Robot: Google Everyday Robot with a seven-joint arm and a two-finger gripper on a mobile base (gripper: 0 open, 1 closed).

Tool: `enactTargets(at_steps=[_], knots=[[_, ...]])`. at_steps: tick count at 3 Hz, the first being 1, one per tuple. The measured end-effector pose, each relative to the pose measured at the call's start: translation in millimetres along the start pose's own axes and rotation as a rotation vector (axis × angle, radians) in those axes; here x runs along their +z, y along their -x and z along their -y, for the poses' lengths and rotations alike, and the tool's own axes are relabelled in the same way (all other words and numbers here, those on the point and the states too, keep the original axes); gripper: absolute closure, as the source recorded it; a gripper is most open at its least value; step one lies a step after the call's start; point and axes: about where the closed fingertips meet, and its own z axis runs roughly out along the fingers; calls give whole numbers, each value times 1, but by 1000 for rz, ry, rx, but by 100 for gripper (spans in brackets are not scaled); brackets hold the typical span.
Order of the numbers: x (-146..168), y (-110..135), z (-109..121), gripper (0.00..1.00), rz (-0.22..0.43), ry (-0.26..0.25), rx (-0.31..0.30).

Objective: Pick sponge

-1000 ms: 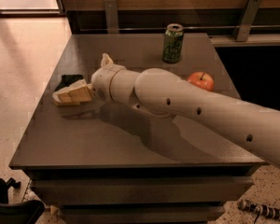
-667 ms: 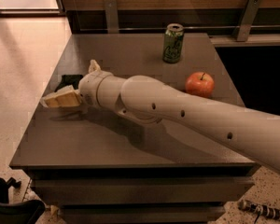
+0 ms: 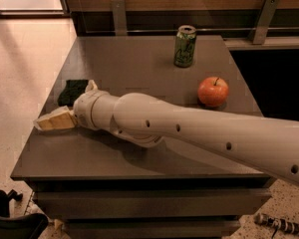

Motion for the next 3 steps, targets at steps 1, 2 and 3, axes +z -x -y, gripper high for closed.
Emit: enactTargets(at_steps=[1, 2, 3], knots=[[6, -22, 5, 14, -50, -28, 28], [7, -24, 6, 37, -58, -35, 33], [6, -20, 6, 61, -58, -35, 33]])
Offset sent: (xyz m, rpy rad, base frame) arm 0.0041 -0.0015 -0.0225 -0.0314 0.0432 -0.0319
